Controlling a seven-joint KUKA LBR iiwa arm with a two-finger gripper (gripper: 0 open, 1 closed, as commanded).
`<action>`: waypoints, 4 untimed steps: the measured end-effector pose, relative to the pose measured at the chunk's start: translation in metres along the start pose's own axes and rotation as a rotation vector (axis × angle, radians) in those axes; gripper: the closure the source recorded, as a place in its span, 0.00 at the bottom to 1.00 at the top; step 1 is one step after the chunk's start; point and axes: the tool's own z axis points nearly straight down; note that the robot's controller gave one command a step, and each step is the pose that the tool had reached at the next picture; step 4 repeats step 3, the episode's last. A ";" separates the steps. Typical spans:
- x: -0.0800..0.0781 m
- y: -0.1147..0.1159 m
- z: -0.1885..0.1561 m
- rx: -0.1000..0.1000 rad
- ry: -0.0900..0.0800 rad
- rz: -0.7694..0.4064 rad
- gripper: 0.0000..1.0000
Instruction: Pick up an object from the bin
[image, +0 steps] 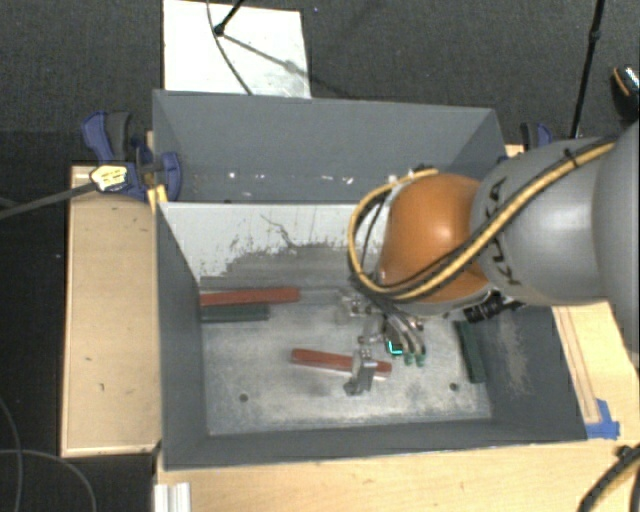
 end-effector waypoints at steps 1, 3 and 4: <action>-0.027 -0.003 0.061 0.001 -0.003 -0.177 0.00; -0.051 -0.039 -0.087 0.002 -0.018 -0.221 1.00; -0.051 -0.039 -0.087 0.002 -0.018 -0.221 1.00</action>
Offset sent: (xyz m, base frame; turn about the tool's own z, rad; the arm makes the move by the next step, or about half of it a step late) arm 0.0274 -0.0024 -0.0599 -0.1775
